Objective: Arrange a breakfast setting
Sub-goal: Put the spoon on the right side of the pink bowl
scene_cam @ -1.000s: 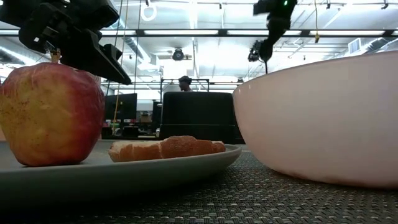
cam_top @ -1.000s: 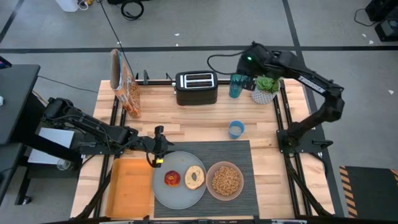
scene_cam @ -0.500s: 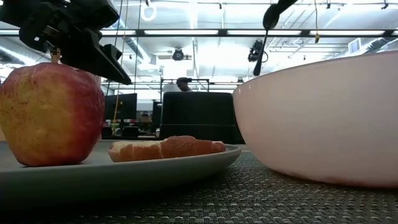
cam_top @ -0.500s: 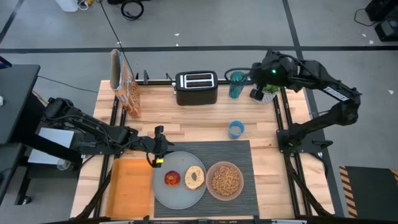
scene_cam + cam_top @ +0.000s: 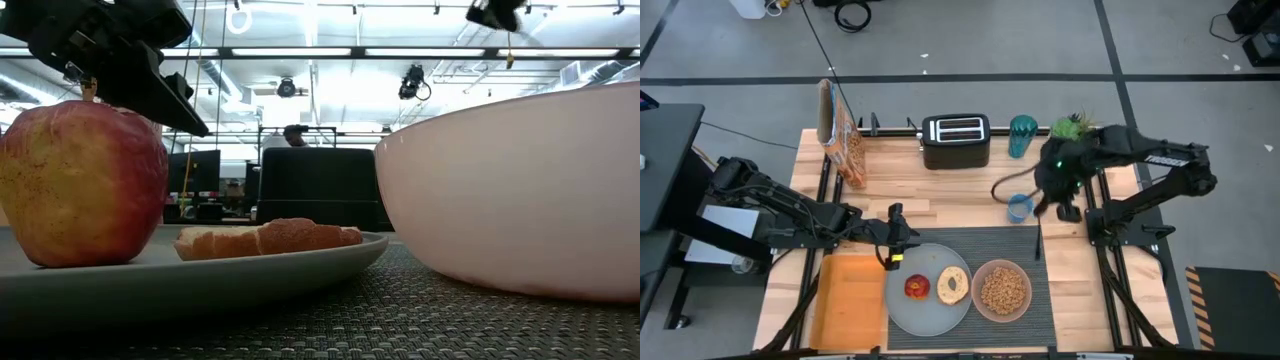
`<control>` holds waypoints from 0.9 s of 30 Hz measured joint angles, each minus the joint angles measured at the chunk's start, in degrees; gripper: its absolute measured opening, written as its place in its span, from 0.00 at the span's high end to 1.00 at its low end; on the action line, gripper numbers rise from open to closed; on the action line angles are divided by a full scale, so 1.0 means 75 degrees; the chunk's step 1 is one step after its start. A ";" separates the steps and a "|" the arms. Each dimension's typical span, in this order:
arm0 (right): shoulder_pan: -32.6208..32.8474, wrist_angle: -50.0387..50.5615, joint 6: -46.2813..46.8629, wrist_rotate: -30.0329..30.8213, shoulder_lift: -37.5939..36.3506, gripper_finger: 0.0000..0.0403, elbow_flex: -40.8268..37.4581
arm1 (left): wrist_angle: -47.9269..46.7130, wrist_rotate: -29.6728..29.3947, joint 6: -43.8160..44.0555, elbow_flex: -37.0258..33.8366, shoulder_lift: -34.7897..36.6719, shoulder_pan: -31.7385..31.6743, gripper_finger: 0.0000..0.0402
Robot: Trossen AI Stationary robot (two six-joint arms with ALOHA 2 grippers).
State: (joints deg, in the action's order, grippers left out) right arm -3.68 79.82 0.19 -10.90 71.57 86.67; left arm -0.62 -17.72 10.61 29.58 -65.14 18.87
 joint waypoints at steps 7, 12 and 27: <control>0.0647 -0.1103 0.1209 -0.1429 -0.0064 0.95 -0.1808 | -0.0001 0.0000 0.0056 0.0000 0.0001 0.0000 0.65; 0.0970 -0.1675 0.1863 -0.1905 -0.0066 0.95 -0.3130 | -0.0023 0.0000 0.0102 0.0000 0.0002 0.0000 0.65; 0.1314 -0.5639 0.3644 -0.2877 -0.0070 0.95 -0.5969 | -0.0222 0.0000 0.0078 0.0003 0.0003 0.0000 0.65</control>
State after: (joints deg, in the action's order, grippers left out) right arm 6.18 37.52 27.52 -32.48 71.05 41.91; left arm -2.29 -17.72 11.20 29.61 -65.12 18.87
